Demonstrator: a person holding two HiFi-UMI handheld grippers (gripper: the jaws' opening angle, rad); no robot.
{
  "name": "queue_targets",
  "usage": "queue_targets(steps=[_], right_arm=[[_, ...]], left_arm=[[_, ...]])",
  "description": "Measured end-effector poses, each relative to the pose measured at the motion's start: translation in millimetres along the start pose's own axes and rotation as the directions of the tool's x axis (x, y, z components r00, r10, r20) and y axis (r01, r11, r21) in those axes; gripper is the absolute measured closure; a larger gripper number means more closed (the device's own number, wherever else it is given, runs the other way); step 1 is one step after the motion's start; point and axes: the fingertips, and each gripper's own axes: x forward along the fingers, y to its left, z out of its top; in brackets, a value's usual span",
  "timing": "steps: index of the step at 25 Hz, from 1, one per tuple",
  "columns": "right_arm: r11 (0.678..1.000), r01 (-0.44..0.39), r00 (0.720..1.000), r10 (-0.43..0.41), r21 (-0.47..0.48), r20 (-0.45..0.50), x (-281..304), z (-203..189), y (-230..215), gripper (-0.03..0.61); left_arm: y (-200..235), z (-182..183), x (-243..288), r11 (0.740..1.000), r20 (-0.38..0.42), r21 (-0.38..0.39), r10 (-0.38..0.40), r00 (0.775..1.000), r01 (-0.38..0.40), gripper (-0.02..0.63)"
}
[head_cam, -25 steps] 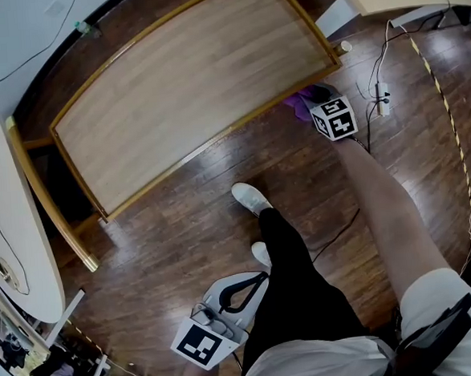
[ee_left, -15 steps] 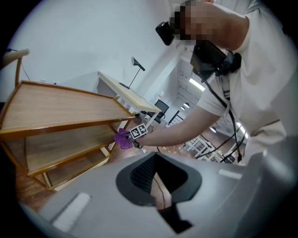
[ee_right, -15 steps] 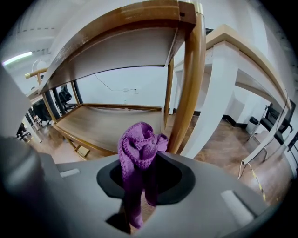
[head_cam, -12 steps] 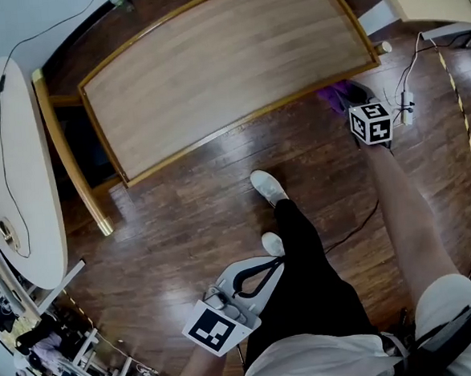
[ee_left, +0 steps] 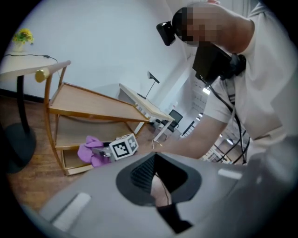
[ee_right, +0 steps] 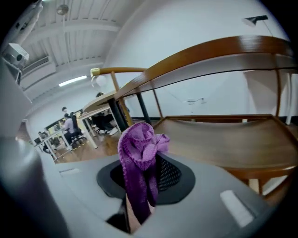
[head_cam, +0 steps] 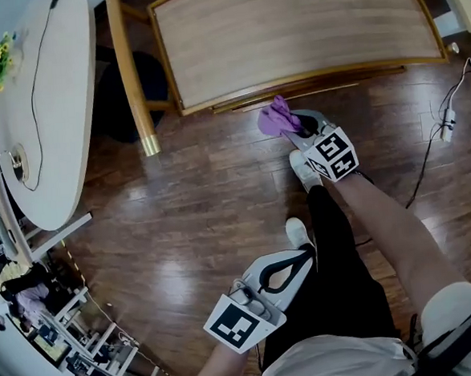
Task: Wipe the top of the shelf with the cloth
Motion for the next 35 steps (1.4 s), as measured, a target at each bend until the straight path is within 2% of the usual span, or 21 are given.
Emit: queue_targets(steps=[2, 5, 9, 12, 18, 23, 28, 35], right_arm=[[0.997, -0.066, 0.998, 0.066, -0.039, -0.004, 41.8, 8.3, 38.1, 0.484], [0.99, -0.119, 0.993, 0.118, -0.081, -0.017, 90.6, 16.7, 72.8, 0.483], [0.982, -0.143, 0.989, 0.137, -0.122, -0.056, 134.6, 11.5, 90.6, 0.483], [0.972, -0.152, 0.985, 0.133, -0.178, -0.11, 154.1, -1.9, 87.7, 0.483], [0.968, -0.098, 0.985, 0.061, -0.229, -0.164, 140.6, -14.8, 49.7, 0.483], [0.977, -0.031, 0.986, -0.005, -0.212, -0.168, 107.0, -22.6, 9.8, 0.483], [0.978, 0.041, 0.98, -0.079, -0.205, -0.182, 67.3, -35.2, -36.1, 0.483], [0.968, 0.151, 0.959, -0.193, -0.202, -0.207, 0.8, -54.2, -109.7, 0.483]], left_arm=[[4.8, -8.0, -17.8, 0.999, 0.01, -0.014, 0.039, 0.999, -0.039, 0.597], [12.4, -14.6, -40.7, 0.995, 0.032, -0.041, 0.094, 0.995, -0.093, 0.597], [22.5, -22.4, -64.1, 0.986, 0.059, -0.081, 0.154, 0.986, -0.149, 0.597], [25.8, -26.5, -70.8, 0.983, 0.068, -0.092, 0.166, 0.984, -0.16, 0.597], [26.4, -27.4, -59.7, 0.988, 0.06, -0.101, 0.125, 0.99, -0.119, 0.597], [22.9, -13.7, -40.1, 0.997, 0.036, -0.037, 0.062, 0.997, -0.061, 0.597], [19.8, -6.5, -19.9, 1.0, -0.004, -0.008, 0.01, 1.0, -0.01, 0.597], [11.4, 3.7, 14.0, 0.997, -0.045, 0.024, -0.07, 0.997, 0.071, 0.597]])
